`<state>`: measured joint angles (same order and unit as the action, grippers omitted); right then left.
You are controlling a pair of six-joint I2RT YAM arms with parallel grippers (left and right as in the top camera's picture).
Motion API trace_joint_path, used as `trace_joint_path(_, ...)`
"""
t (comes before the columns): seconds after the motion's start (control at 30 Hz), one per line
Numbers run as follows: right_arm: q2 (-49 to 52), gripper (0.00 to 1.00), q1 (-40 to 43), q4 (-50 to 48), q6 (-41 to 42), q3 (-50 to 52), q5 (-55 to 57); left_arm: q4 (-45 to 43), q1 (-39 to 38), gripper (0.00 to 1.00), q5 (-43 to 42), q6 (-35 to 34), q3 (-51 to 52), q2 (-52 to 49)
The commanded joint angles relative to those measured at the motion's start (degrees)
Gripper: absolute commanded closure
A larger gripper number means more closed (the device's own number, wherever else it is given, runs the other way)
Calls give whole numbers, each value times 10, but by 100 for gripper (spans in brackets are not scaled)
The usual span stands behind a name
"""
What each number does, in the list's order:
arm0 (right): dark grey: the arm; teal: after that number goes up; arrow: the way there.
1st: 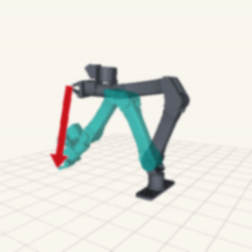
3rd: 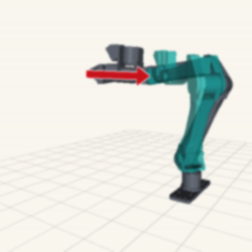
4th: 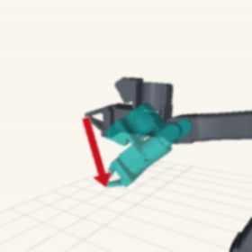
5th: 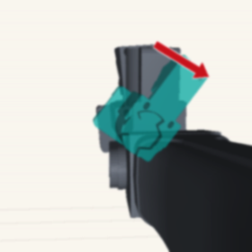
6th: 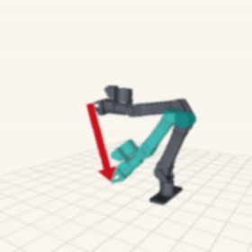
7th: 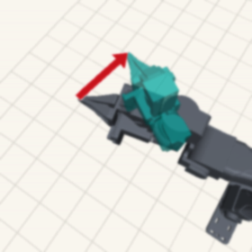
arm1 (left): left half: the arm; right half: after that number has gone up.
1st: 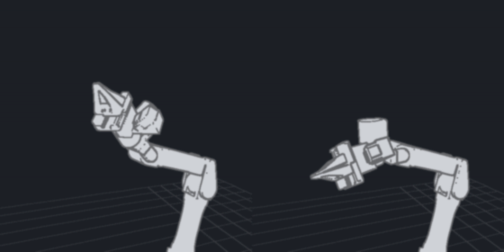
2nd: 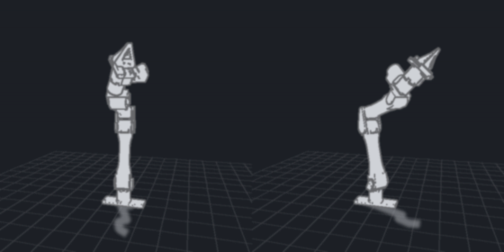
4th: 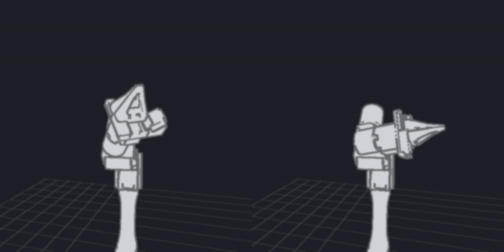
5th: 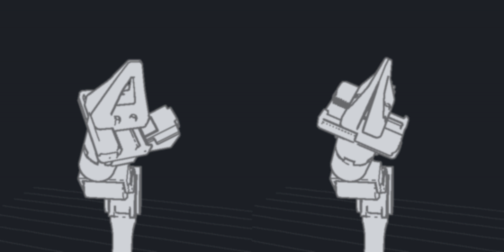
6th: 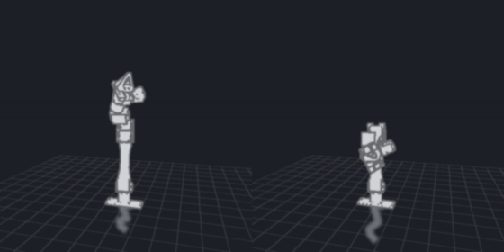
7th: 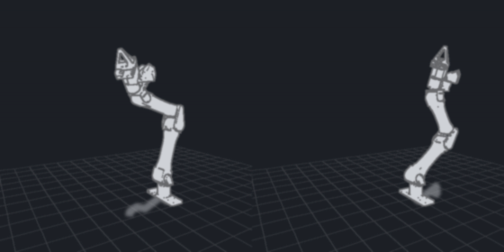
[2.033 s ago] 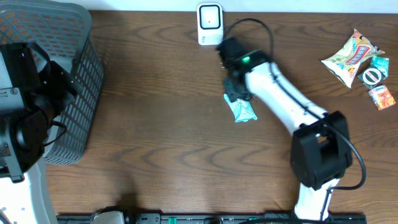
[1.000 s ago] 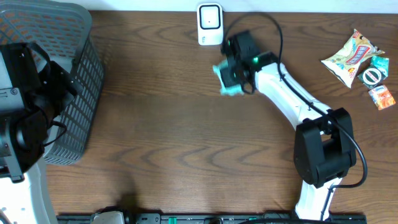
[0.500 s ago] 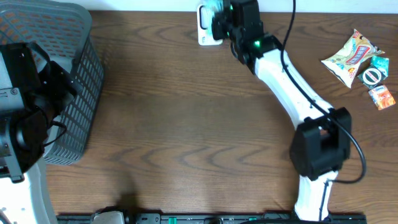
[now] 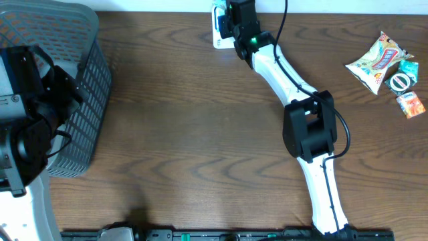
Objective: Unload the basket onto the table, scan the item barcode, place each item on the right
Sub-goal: 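Hold the wipes pack in front of the scanner with right gripper, then carry the wipes pack to the right back corner and release it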
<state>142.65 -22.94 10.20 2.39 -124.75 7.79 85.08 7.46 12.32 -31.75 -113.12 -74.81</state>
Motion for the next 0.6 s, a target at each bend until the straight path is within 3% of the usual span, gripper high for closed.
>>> trace_joint_path(0.0, 1, 99, 3, -13, -16, -22, 24, 2, 3, 2, 2, -5, -4, 0)
trace_joint_path(0.2, 0, 99, 7, -36, -16, -24, 24, 2, 3, 2, 2, -5, -4, 0)
trace_joint_path(0.3, -12, 99, 16, -31, 22, -28, 40, 2, 3, 2, 2, -5, -4, 0)
trace_joint_path(0.57, -85, 99, 90, 81, 55, -28, 98, 2, 3, 2, 2, -5, -4, 0)
